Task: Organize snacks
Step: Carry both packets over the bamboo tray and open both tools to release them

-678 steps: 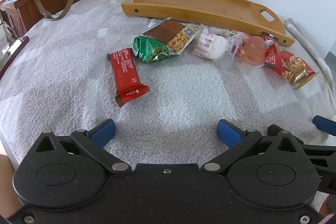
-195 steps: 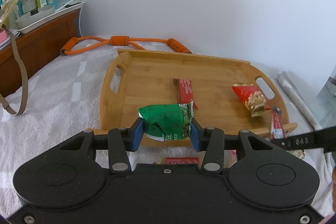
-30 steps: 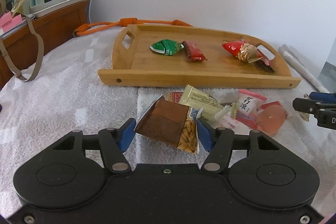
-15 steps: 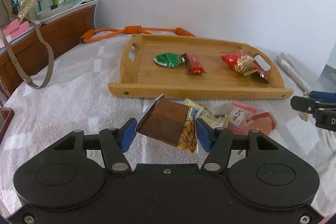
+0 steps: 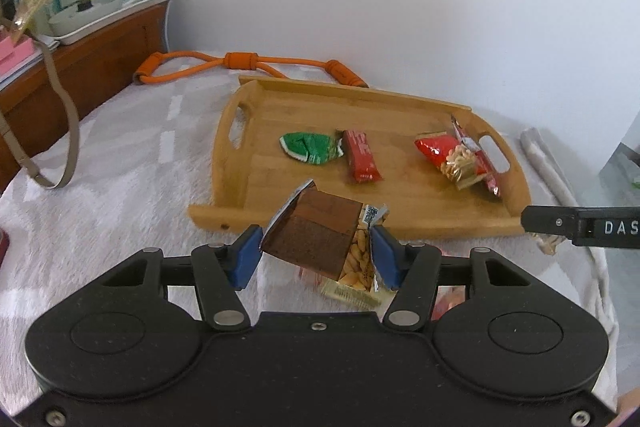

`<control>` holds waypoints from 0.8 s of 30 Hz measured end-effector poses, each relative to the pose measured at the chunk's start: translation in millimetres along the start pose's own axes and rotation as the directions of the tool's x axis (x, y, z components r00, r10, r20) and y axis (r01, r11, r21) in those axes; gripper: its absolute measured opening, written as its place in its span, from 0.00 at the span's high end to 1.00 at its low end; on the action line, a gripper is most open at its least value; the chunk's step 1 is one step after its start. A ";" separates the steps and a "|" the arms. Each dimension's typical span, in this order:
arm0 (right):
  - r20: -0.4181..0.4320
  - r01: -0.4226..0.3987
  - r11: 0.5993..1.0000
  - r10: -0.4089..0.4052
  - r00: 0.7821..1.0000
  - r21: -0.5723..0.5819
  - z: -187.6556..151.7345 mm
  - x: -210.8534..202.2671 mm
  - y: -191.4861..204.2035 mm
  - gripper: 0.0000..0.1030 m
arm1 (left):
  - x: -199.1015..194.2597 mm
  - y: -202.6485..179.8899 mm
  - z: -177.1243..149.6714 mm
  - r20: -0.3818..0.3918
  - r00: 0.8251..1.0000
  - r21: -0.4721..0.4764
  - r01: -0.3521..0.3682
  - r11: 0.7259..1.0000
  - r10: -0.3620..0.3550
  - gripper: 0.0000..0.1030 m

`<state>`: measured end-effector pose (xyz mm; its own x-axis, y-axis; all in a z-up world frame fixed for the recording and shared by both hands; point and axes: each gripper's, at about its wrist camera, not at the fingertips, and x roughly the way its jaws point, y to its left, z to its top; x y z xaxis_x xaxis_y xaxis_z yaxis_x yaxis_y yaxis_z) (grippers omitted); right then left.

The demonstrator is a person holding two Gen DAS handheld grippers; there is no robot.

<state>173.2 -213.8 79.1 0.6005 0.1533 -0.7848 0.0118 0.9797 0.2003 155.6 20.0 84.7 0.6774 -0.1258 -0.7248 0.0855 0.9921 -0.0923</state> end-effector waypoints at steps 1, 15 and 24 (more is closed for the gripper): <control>-0.036 -0.016 1.000 0.017 0.999 0.013 6.8 5.7 -1.1 0.40 | 3.4 0.3 4.9 -0.011 1.000 0.000 0.004 1.000 -0.004 0.46; -0.137 0.025 0.997 -0.015 0.990 0.069 42.0 69.0 -7.8 0.40 | 70.1 5.7 48.8 -0.129 0.992 -0.060 -0.004 0.998 -0.004 0.46; -0.128 0.055 0.998 -0.049 0.991 0.042 46.6 99.9 -4.1 0.40 | 113.1 12.7 49.0 -0.148 0.989 -0.075 -0.040 0.996 0.029 0.46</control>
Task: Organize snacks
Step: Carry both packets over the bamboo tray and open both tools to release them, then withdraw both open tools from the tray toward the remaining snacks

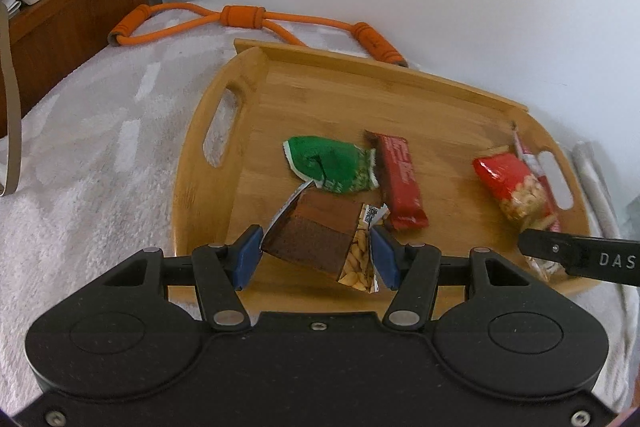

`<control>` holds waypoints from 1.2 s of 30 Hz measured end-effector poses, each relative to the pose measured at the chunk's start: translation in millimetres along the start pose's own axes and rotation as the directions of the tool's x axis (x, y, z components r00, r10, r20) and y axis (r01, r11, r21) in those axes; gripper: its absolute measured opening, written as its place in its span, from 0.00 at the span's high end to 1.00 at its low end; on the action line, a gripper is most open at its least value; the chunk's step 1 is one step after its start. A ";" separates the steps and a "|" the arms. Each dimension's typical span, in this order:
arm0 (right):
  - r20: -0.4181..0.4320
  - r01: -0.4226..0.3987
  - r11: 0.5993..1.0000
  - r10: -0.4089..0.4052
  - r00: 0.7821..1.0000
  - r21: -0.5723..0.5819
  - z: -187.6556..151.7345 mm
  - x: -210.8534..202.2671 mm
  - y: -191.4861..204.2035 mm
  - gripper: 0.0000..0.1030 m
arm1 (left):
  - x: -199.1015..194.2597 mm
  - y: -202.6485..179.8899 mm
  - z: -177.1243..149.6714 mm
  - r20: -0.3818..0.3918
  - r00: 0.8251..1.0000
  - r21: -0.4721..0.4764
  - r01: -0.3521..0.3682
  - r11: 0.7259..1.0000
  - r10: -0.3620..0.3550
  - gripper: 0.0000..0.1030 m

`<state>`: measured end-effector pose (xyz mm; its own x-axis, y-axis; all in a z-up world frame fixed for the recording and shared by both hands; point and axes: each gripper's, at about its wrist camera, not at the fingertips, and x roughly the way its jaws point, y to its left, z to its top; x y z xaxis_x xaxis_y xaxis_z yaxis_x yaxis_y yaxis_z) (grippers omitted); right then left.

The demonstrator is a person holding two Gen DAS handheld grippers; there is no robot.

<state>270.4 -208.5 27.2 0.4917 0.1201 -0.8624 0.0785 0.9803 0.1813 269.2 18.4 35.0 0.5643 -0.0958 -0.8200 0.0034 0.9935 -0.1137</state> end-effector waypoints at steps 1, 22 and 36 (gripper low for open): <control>0.004 0.002 1.000 -0.002 1.000 -0.006 1.8 2.3 1.0 0.41 | 3.9 0.7 1.4 0.002 1.000 0.001 -0.005 1.000 0.005 0.46; 0.067 0.010 0.999 -0.008 0.998 -0.033 14.3 23.8 13.2 0.51 | 29.5 -8.4 11.6 0.101 0.994 0.048 -0.049 0.998 0.044 0.40; 0.118 -0.056 0.998 0.060 0.991 -0.041 1.5 -10.5 12.5 0.35 | -3.7 -10.1 4.0 0.150 0.986 0.055 -0.085 0.995 0.076 0.11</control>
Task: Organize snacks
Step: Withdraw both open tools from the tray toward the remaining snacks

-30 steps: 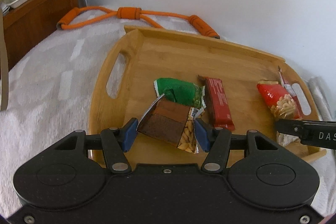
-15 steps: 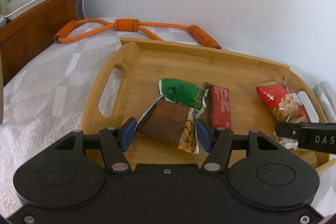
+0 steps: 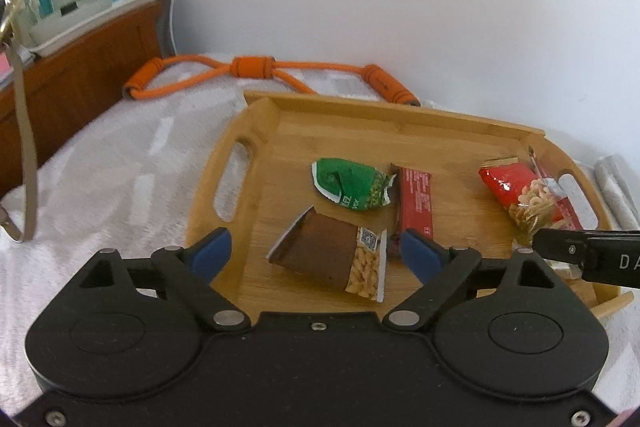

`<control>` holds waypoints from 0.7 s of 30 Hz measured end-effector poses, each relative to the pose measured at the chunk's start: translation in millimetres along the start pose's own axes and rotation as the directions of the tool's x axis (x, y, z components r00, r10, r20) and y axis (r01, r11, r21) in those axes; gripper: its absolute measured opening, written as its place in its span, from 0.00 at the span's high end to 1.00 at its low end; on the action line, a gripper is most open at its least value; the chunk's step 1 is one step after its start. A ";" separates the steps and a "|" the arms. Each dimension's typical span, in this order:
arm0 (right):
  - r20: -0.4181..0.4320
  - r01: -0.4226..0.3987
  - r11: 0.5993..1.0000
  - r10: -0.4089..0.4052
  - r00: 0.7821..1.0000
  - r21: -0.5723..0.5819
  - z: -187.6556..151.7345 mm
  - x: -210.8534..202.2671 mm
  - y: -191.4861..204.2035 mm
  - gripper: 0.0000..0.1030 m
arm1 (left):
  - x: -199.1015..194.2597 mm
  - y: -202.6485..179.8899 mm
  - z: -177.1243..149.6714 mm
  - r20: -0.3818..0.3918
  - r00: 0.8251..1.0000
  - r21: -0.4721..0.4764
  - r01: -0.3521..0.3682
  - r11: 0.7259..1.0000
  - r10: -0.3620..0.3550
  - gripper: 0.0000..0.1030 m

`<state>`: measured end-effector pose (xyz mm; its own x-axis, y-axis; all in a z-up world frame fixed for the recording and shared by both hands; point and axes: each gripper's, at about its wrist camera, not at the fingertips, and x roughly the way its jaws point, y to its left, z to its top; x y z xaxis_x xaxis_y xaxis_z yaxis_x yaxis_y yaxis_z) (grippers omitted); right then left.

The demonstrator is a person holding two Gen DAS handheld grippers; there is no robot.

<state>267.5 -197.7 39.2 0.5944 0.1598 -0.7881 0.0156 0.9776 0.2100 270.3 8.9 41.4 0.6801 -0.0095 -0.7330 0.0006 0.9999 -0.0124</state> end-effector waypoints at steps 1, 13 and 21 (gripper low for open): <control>0.006 -0.006 1.000 0.006 1.000 -0.002 -0.7 -3.0 0.5 0.35 | -4.2 0.6 -0.4 0.003 1.000 -0.001 -0.003 1.000 0.003 0.10; 0.047 -0.052 0.996 0.055 0.997 -0.071 -24.8 -40.9 9.6 0.24 | -55.1 0.2 -27.2 0.043 0.999 0.012 0.013 1.000 -0.014 0.02; 0.070 -0.059 0.986 0.070 0.995 -0.157 -54.0 -61.0 10.8 0.22 | -80.0 -2.3 -65.6 0.073 0.997 0.029 0.024 0.999 -0.026 0.00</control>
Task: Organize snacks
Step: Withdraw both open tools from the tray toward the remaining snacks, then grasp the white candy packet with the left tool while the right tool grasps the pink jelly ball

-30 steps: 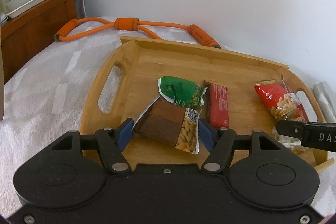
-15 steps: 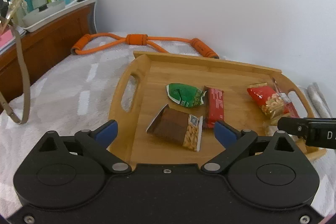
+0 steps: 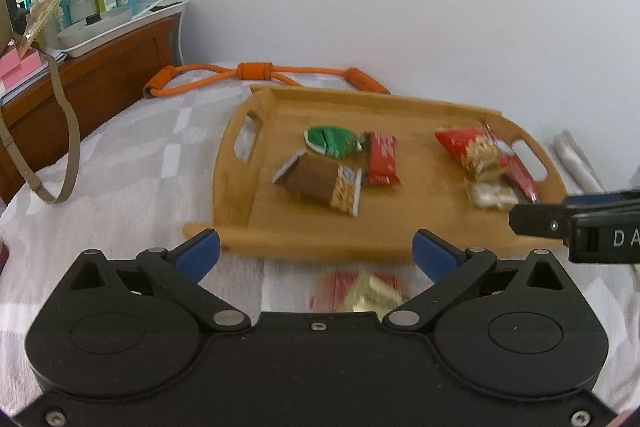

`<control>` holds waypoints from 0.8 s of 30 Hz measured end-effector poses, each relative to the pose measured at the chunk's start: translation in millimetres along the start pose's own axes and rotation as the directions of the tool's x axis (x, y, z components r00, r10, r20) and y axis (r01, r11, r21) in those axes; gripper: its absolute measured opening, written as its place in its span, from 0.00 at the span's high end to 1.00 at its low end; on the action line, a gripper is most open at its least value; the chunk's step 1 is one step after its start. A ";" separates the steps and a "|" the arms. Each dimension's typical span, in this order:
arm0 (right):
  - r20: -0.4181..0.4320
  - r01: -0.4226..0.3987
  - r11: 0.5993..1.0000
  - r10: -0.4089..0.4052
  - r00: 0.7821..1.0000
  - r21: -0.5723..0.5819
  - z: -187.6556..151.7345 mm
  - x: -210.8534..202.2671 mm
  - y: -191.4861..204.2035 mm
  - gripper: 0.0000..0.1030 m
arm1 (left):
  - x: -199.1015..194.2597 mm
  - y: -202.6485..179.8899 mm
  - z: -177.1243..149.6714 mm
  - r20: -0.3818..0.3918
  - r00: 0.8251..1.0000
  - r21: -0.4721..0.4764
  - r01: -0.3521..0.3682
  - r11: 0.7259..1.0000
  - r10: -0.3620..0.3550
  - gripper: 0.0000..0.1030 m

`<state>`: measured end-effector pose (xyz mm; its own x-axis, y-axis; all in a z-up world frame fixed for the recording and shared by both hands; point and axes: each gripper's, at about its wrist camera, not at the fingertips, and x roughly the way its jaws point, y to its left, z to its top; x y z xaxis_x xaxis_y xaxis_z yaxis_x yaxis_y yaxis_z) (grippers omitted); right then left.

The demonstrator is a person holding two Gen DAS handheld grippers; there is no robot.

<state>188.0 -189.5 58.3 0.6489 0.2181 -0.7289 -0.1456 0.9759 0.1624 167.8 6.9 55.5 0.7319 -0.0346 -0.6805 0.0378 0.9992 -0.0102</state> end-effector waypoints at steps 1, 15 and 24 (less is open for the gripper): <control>0.004 -0.002 1.000 0.002 1.000 -0.009 -3.7 -2.8 0.7 0.21 | -2.9 -1.1 -5.0 0.004 1.000 0.006 -0.004 1.000 0.004 0.00; 0.046 -0.019 0.996 0.023 0.999 -0.081 -48.5 -33.4 -3.7 0.14 | -32.9 -18.1 -53.9 0.019 0.999 0.114 0.044 0.993 -0.047 0.00; 0.036 0.002 0.994 0.002 0.999 -0.111 -67.3 -36.6 -12.3 0.14 | -30.9 -26.9 -69.8 -0.044 0.992 0.096 0.119 0.988 -0.115 0.00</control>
<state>115.8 -209.5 38.2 0.6753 0.2204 -0.7038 -0.2266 0.9701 0.0863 96.7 -17.6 25.7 0.6920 -0.1484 -0.7065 0.1893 0.9817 -0.0209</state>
